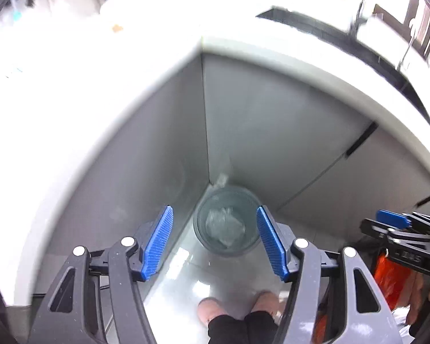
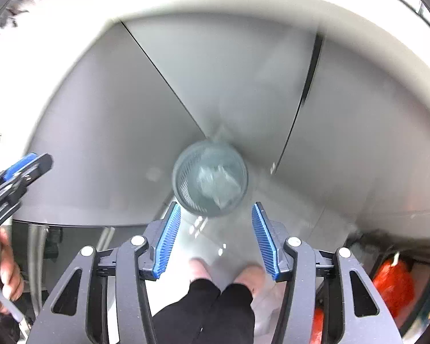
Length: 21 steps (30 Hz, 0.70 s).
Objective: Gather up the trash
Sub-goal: 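Move both tools back up to the counter toward the remaining trash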
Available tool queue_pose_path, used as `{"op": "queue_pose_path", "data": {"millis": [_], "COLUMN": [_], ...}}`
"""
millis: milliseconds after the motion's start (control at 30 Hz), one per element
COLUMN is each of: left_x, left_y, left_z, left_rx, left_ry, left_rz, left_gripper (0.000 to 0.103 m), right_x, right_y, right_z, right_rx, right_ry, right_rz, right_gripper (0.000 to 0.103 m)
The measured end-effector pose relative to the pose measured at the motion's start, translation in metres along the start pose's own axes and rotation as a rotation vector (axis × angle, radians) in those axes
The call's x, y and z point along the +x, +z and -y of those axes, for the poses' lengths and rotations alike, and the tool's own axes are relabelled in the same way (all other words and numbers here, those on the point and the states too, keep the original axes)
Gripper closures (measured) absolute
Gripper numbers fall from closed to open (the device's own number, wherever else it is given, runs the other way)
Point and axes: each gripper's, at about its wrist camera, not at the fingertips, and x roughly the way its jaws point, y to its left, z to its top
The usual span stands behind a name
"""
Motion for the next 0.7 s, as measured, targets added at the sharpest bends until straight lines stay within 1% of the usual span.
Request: {"op": "queue_pose_path", "data": {"millis": [67, 167, 200, 267, 367, 400, 467, 500, 600, 700], "left_x": [-0.029, -0.063, -0.070, -0.094, -0.106, -0.108, -0.121, -0.125, -0.140, -0.146], "left_y": [0.013, 0.022, 0.025, 0.032, 0.040, 0.043, 0.048, 0.048, 0.050, 0.051], "left_z": [0.000, 0.000, 0.004, 0.001, 0.000, -0.002, -0.006, -0.007, -0.013, -0.022], "left_rx": [-0.034, -0.059, -0.064, -0.075, -0.099, -0.106, -0.111, -0.109, -0.112, -0.149], "left_ry": [-0.001, 0.018, 0.029, 0.034, 0.022, 0.019, 0.020, 0.020, 0.050, 0.081], "left_rz": [0.039, 0.089, 0.097, 0.105, 0.118, 0.120, 0.110, 0.107, 0.129, 0.144], "left_gripper": [0.033, 0.033, 0.033, 0.033, 0.033, 0.033, 0.033, 0.033, 0.033, 0.033], "right_x": [-0.039, -0.075, -0.082, -0.104, -0.121, -0.129, -0.149, -0.155, -0.169, -0.183], "right_y": [0.007, 0.019, 0.025, 0.036, 0.049, 0.054, 0.056, 0.061, 0.067, 0.074], "right_z": [-0.004, -0.008, -0.011, -0.009, -0.005, -0.010, -0.009, -0.006, -0.004, -0.005], "right_rx": [-0.015, -0.063, -0.069, -0.064, -0.071, -0.085, -0.095, -0.078, -0.045, -0.088], "right_ry": [0.016, 0.014, 0.014, 0.028, 0.039, 0.033, 0.030, 0.039, 0.108, 0.098], "right_rz": [0.050, 0.129, 0.150, 0.181, 0.204, 0.218, 0.268, 0.287, 0.293, 0.320], "right_gripper": [0.049, 0.049, 0.048, 0.048, 0.048, 0.048, 0.047, 0.045, 0.044, 0.044]}}
